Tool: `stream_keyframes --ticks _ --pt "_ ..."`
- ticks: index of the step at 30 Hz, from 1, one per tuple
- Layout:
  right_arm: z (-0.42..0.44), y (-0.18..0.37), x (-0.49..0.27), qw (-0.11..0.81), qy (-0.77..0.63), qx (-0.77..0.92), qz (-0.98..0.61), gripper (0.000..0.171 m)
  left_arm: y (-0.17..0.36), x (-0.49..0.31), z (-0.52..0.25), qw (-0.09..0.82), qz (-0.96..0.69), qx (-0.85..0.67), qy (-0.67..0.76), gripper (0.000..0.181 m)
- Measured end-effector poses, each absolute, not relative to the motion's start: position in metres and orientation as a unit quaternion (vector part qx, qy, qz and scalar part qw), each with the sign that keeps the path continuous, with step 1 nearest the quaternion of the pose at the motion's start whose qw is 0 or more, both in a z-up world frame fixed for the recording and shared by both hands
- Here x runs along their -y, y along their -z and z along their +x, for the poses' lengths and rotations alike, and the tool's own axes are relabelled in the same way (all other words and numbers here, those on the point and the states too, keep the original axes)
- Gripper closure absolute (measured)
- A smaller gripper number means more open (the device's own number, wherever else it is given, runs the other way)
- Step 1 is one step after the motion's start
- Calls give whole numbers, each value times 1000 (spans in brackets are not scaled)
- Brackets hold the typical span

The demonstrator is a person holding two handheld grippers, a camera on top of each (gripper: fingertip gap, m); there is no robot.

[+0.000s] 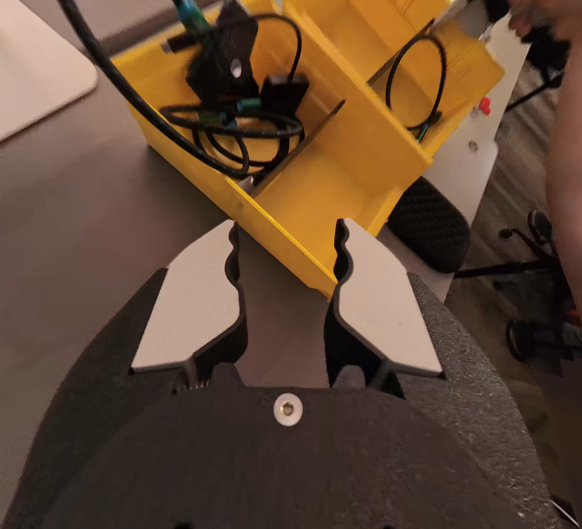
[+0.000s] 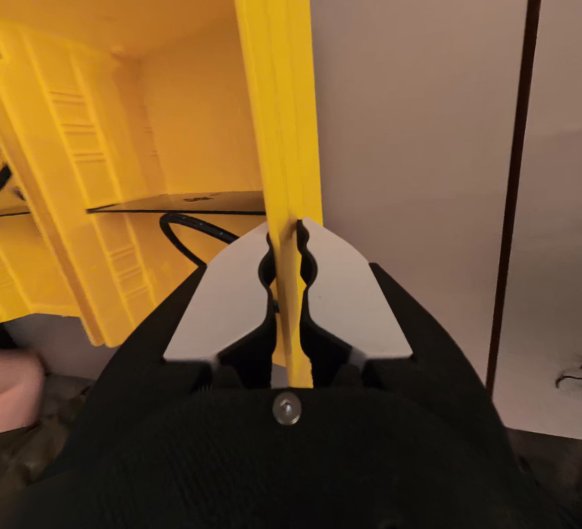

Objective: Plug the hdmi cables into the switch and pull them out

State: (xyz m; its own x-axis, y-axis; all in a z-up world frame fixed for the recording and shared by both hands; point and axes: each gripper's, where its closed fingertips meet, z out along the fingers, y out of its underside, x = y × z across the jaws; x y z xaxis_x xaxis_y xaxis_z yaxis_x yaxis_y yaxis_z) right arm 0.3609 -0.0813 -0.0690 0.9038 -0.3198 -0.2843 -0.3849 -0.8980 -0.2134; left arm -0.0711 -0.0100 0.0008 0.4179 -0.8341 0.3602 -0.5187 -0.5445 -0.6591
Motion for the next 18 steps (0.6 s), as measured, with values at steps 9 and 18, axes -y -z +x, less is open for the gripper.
stream_keyframes --ticks 9,18 --pt "357 101 78 147 -107 -165 -969 165 85 14 -44 130 -855 -448 227 118" --pt "357 100 78 138 -59 -125 -981 166 91 18 -41 36 -866 -456 201 137"
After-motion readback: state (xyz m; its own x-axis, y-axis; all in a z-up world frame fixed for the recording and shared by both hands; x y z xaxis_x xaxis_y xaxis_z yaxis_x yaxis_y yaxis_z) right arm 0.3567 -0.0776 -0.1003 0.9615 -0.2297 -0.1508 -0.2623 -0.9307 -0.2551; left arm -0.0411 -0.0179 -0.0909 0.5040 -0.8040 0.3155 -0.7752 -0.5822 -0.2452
